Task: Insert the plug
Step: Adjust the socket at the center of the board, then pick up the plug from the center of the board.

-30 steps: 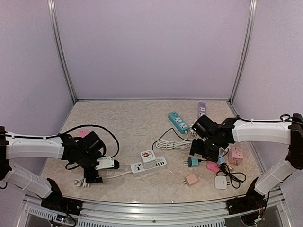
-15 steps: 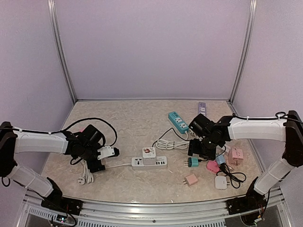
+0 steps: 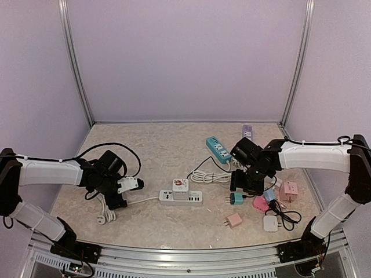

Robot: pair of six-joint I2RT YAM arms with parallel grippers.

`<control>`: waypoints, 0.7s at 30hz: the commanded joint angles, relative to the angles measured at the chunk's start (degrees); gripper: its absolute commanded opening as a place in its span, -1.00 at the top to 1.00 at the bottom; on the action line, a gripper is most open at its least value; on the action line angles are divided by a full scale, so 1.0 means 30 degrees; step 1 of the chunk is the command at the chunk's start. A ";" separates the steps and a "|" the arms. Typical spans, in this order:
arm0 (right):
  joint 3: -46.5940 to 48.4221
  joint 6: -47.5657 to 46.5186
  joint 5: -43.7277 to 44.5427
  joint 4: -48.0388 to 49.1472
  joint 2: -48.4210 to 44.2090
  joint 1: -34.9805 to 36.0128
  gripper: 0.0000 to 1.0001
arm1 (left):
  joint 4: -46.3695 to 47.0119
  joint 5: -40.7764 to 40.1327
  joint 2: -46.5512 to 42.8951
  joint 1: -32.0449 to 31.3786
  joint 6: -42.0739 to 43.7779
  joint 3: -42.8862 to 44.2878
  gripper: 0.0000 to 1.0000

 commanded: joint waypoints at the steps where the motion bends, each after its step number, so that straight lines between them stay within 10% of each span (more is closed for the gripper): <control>1: 0.0918 -0.0693 -0.0138 -0.0570 0.0414 0.0193 -0.42 | -0.0884 0.0128 -0.0489 0.0179 0.0224 0.0099 -0.67; 12: 0.1374 0.3418 0.0500 -0.3387 0.0826 0.3725 -0.50 | -0.4102 0.1247 -0.1833 0.0206 -0.0660 0.2683 -0.76; 21: -0.3192 1.4695 -0.0624 0.1980 -0.1772 0.4816 -0.65 | -0.4524 0.1170 -0.3062 0.0236 -0.0534 0.2562 -0.78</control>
